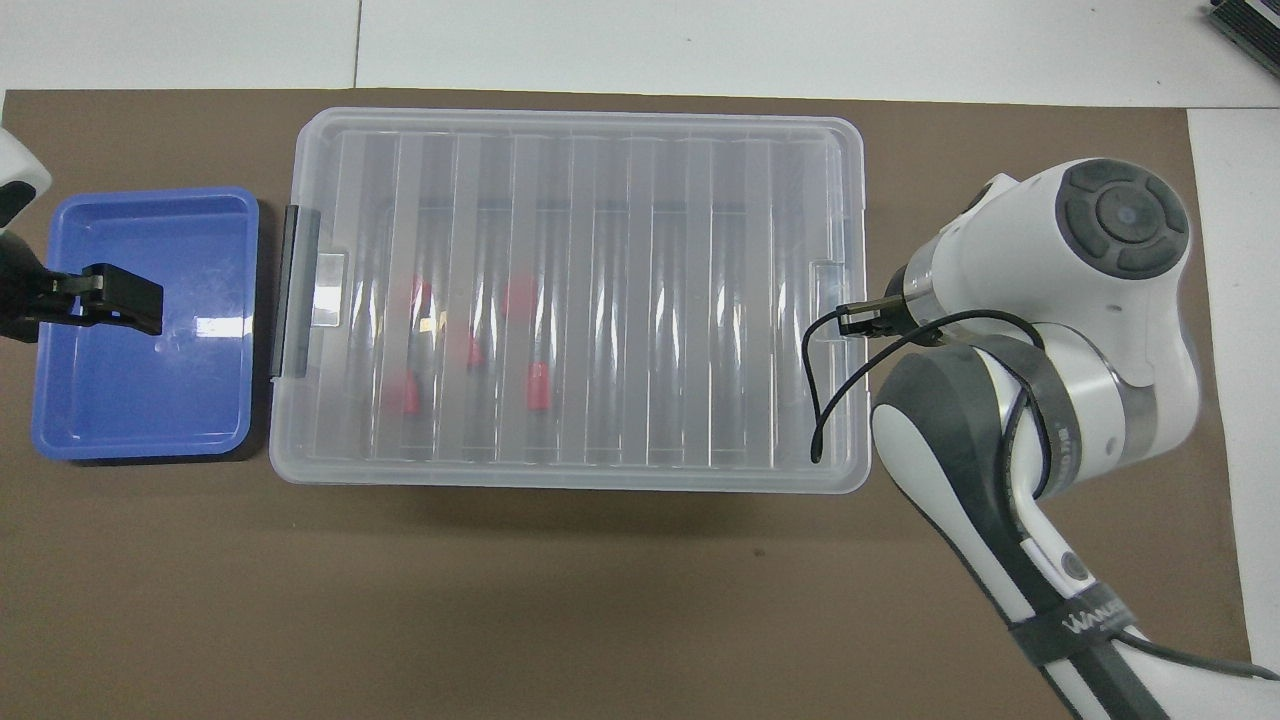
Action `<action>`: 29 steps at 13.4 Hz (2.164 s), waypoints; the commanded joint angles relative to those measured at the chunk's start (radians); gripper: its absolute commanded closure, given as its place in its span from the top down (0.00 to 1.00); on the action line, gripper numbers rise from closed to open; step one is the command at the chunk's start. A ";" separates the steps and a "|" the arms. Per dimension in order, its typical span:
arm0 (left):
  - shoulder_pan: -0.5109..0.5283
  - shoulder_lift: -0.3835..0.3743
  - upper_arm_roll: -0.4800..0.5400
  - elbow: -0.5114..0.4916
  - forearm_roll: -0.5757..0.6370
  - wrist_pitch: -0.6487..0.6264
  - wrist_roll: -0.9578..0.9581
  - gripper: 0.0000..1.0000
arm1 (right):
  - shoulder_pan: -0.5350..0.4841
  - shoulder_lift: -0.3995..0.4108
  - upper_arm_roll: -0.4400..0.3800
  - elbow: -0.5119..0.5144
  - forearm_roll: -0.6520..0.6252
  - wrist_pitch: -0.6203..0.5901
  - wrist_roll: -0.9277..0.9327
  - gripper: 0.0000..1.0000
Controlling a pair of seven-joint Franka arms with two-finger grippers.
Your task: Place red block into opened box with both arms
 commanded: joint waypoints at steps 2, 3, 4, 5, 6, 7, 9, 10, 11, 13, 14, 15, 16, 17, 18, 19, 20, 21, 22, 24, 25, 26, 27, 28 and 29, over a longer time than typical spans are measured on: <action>0.011 -0.002 -0.001 0.013 -0.014 -0.023 0.012 1.00 | -0.022 -0.050 0.003 -0.007 0.031 -0.014 0.093 0.00; 0.011 -0.002 -0.001 0.013 -0.014 -0.023 0.012 1.00 | -0.035 -0.067 0.000 -0.008 0.031 -0.017 0.115 0.00; 0.011 0.000 -0.001 0.013 -0.014 -0.023 0.012 1.00 | -0.055 -0.084 -0.001 -0.008 0.031 -0.041 0.135 0.00; 0.011 0.000 -0.001 0.013 -0.014 -0.023 0.012 1.00 | -0.080 -0.101 -0.001 -0.008 0.031 -0.069 0.147 0.00; 0.011 0.000 -0.001 0.013 -0.014 -0.023 0.012 1.00 | -0.112 -0.114 -0.001 -0.008 0.031 -0.080 0.144 0.00; 0.009 0.000 -0.001 0.013 -0.014 -0.023 0.012 1.00 | -0.144 -0.128 0.001 -0.008 0.031 -0.091 0.138 0.32; 0.011 0.000 -0.001 0.013 -0.014 -0.023 0.012 1.00 | -0.180 -0.150 -0.002 0.001 0.031 -0.129 0.132 0.99; 0.009 0.000 -0.001 0.013 -0.014 -0.023 0.012 1.00 | -0.186 -0.154 -0.004 0.012 0.031 -0.131 0.130 0.99; 0.011 0.000 -0.001 0.013 -0.014 -0.023 0.012 1.00 | -0.190 -0.156 -0.007 0.021 0.031 -0.143 0.129 0.99; 0.009 0.000 -0.001 0.013 -0.014 -0.023 0.012 1.00 | -0.198 -0.151 -0.008 0.084 0.031 -0.208 0.107 1.00; 0.009 -0.002 -0.001 0.013 -0.014 -0.023 0.012 1.00 | -0.200 -0.150 -0.008 0.111 0.029 -0.241 0.097 1.00; 0.009 -0.002 -0.001 0.013 -0.014 -0.023 0.012 1.00 | -0.201 -0.147 -0.008 0.139 0.028 -0.273 0.087 1.00; 0.011 0.000 -0.001 0.013 -0.014 -0.023 0.012 1.00 | -0.203 -0.138 -0.008 0.180 0.020 -0.317 0.071 1.00; 0.011 -0.002 -0.001 0.013 -0.014 -0.023 0.012 1.00 | -0.203 -0.122 -0.008 0.217 0.014 -0.353 0.051 1.00; 0.011 -0.002 -0.001 0.013 -0.014 -0.023 0.012 1.00 | -0.203 -0.116 -0.008 0.245 0.011 -0.376 0.035 1.00; 0.011 0.000 -0.001 0.013 -0.014 -0.023 0.012 1.00 | -0.203 -0.116 -0.008 0.266 0.006 -0.399 0.029 1.00; 0.009 0.000 -0.001 0.013 -0.014 -0.023 0.012 1.00 | -0.201 -0.116 -0.008 0.280 0.000 -0.419 0.028 1.00; 0.011 0.000 -0.001 0.013 -0.014 -0.023 0.012 1.00 | -0.201 -0.116 -0.007 0.280 -0.002 -0.422 0.026 1.00; 0.011 0.000 -0.001 0.013 -0.014 -0.023 0.012 1.00 | -0.201 -0.121 -0.008 0.271 -0.002 -0.424 0.009 1.00; 0.011 0.000 -0.001 0.013 -0.014 -0.023 0.012 1.00 | -0.201 -0.147 -0.008 0.239 -0.002 -0.427 -0.029 1.00; 0.009 0.000 -0.001 0.013 -0.014 -0.023 0.012 1.00 | -0.206 -0.154 -0.008 0.234 -0.002 -0.428 -0.032 1.00; 0.009 0.000 -0.003 0.013 -0.014 -0.023 0.016 1.00 | -0.212 -0.156 -0.008 0.233 -0.002 -0.430 -0.034 1.00; 0.007 0.000 -0.001 0.013 -0.014 -0.023 0.012 1.00 | -0.212 -0.158 -0.008 0.231 -0.002 -0.446 -0.034 1.00; 0.007 0.000 -0.003 0.013 -0.014 -0.023 0.018 1.00 | -0.212 -0.164 -0.007 0.228 -0.002 -0.462 -0.045 1.00; 0.007 -0.002 -0.003 0.012 -0.014 -0.033 0.016 1.00 | -0.212 -0.168 -0.007 0.220 -0.002 -0.463 -0.075 1.00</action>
